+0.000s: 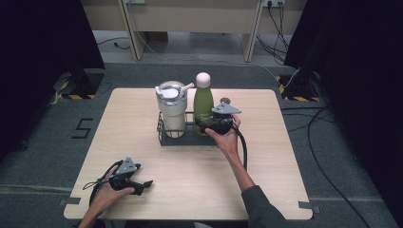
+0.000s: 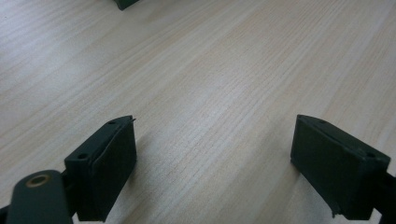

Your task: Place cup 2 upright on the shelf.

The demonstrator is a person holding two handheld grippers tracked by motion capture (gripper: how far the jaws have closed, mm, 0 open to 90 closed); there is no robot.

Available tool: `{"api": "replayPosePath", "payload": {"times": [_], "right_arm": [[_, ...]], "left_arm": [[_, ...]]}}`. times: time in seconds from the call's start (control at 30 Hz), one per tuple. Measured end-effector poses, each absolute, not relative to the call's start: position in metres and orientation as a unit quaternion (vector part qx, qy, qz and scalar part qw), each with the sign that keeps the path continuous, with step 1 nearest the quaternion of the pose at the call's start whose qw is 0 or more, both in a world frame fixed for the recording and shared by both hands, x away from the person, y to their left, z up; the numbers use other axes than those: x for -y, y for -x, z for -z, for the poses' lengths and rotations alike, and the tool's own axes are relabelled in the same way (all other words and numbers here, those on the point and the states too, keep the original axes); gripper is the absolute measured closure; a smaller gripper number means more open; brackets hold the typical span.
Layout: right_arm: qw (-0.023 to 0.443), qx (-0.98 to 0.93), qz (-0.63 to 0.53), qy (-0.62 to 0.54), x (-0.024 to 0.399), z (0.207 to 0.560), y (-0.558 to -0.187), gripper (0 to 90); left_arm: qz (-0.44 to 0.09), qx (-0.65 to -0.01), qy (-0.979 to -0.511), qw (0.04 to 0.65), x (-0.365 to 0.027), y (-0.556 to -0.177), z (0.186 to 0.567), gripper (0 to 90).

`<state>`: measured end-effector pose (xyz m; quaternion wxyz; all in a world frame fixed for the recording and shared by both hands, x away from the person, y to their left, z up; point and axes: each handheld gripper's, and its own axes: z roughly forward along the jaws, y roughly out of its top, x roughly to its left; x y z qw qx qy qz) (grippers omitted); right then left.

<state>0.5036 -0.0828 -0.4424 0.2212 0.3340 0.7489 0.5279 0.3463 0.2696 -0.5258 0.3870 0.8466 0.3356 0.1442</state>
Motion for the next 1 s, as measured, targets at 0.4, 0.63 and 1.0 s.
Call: {"api": "replayPosePath", "payload": {"times": [0.4, 0.63, 1.0], "right_arm": [[0.227, -0.747, -0.53, -0.332, 0.086, 0.436, -0.499, 15.0], [0.229, -0.746, -0.53, -0.332, 0.089, 0.432, -0.496, 14.9], [0.232, -0.741, -0.536, -0.33, 0.095, 0.427, -0.488, 15.0]], "left_arm": [[-0.144, -0.336, -0.846, 0.387, -0.27, -0.346, 0.526, 13.5], [-0.144, -0.336, -0.846, 0.387, -0.27, -0.346, 0.526, 13.5], [-0.144, -0.336, -0.847, 0.387, -0.27, -0.346, 0.526, 13.5]]}}
